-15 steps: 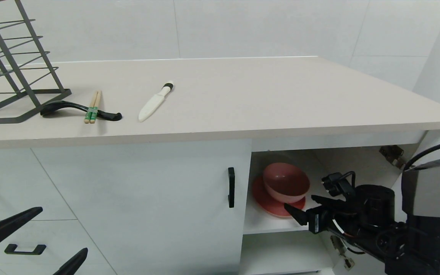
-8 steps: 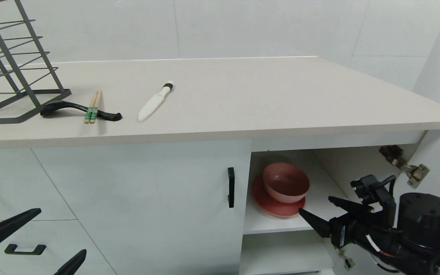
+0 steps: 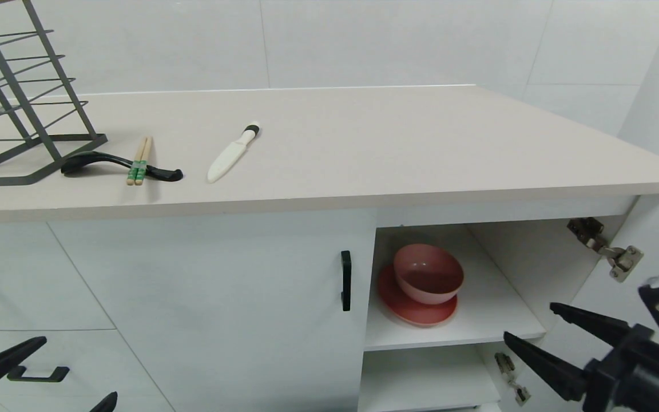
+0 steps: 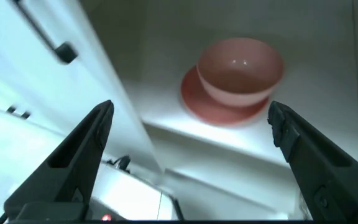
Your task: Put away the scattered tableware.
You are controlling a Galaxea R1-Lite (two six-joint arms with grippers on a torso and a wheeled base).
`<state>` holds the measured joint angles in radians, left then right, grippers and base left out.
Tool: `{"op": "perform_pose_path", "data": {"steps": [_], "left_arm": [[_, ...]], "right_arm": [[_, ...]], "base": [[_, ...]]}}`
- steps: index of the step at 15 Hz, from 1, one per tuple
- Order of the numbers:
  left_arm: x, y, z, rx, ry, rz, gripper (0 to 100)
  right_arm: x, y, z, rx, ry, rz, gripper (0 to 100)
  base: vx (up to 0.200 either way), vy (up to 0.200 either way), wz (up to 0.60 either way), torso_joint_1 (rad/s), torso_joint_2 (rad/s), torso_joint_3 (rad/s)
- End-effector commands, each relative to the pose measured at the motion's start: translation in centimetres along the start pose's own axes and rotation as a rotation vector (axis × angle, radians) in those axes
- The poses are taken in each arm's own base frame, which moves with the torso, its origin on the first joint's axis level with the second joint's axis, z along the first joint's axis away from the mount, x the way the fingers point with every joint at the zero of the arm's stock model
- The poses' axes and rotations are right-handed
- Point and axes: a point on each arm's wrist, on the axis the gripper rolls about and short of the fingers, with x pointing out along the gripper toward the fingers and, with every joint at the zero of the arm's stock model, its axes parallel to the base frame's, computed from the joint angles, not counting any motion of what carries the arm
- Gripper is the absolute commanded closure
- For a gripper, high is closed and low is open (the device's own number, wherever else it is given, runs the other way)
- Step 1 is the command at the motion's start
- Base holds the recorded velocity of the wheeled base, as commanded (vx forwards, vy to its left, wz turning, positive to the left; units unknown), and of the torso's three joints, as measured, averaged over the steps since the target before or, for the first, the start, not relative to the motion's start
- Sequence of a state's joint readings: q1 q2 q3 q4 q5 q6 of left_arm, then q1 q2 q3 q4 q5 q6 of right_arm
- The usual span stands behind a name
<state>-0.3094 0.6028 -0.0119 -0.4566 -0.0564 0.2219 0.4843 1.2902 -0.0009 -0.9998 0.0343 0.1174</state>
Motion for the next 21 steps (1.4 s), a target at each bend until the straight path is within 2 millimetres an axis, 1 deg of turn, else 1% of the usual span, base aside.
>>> {"op": "perform_pose_path", "data": {"steps": [1,3,4,7,9,11,13,15,16,17,18,19,21], "left_arm": [[-1.7,-0.2,-1.1,-0.043,-0.015,0.075,0],[-3.2,-0.6,-2.3,-0.081,-0.035,0.110,0],[-3.6,-0.8,-2.7,-0.089,-0.033,0.150,0],[-4.2,-1.1,-3.1,-0.092,-0.059,0.206,0],[-4.8,-1.5,-4.1,-0.095,-0.047,0.221,0],[-5.0,-1.6,-4.2,-0.100,-0.063,0.230,0],[-5.0,-1.5,-4.3,-0.102,-0.056,0.261,0],[-5.1,-1.3,-4.3,-0.106,-0.042,0.344,0],[-5.1,-1.3,-4.3,-0.109,-0.034,0.410,0],[-5.4,-1.6,-4.4,-0.104,-0.069,0.478,0],[-5.5,-1.6,-4.4,-0.105,-0.074,0.494,0],[-5.5,-1.6,-4.4,-0.108,-0.076,0.491,0],[-5.6,-1.7,-4.4,-0.110,-0.091,0.484,0]], "right_arm": [[-5.2,0.0,0.4,0.002,-0.140,-0.034,0],[-6.0,-0.4,0.6,0.012,-0.191,-0.089,0],[-6.3,-0.5,0.7,0.015,-0.212,-0.106,0],[-6.6,-0.6,0.8,0.017,-0.233,-0.121,0],[-7.4,-0.8,0.8,0.022,-0.282,-0.156,0],[-8.1,-0.9,0.8,0.023,-0.321,-0.183,0],[-8.8,-0.8,-0.1,0.021,-0.282,-0.183,0],[-9.5,-0.7,-0.6,0.000,-0.284,-0.200,0],[-10.2,-0.6,-1.0,-0.019,-0.299,-0.185,0],[-10.7,-0.5,-1.2,-0.035,-0.304,-0.185,0],[-11.5,-0.3,-1.3,-0.040,-0.305,-0.208,0],[-11.8,-0.2,-1.3,-0.040,-0.307,-0.211,0],[-13.1,0.3,-1.8,-0.041,-0.326,-0.249,0]], "base": [[0.000,0.000,0.00,0.000,0.00,0.000],[0.000,0.000,0.00,0.000,0.00,0.000],[0.000,0.000,0.00,0.000,0.00,0.000],[0.000,0.000,0.00,0.000,0.00,0.000],[0.000,0.000,0.00,0.000,0.00,0.000],[0.000,0.000,0.00,0.000,0.00,0.000],[0.000,0.000,0.00,0.000,0.00,0.000],[0.000,0.000,0.00,0.000,0.00,0.000],[0.000,0.000,0.00,0.000,0.00,0.000],[0.000,0.000,0.00,0.000,0.00,0.000],[0.000,0.000,0.00,0.000,0.00,0.000],[0.000,0.000,0.00,0.000,0.00,0.000],[0.000,0.000,0.00,0.000,0.00,0.000]]}}
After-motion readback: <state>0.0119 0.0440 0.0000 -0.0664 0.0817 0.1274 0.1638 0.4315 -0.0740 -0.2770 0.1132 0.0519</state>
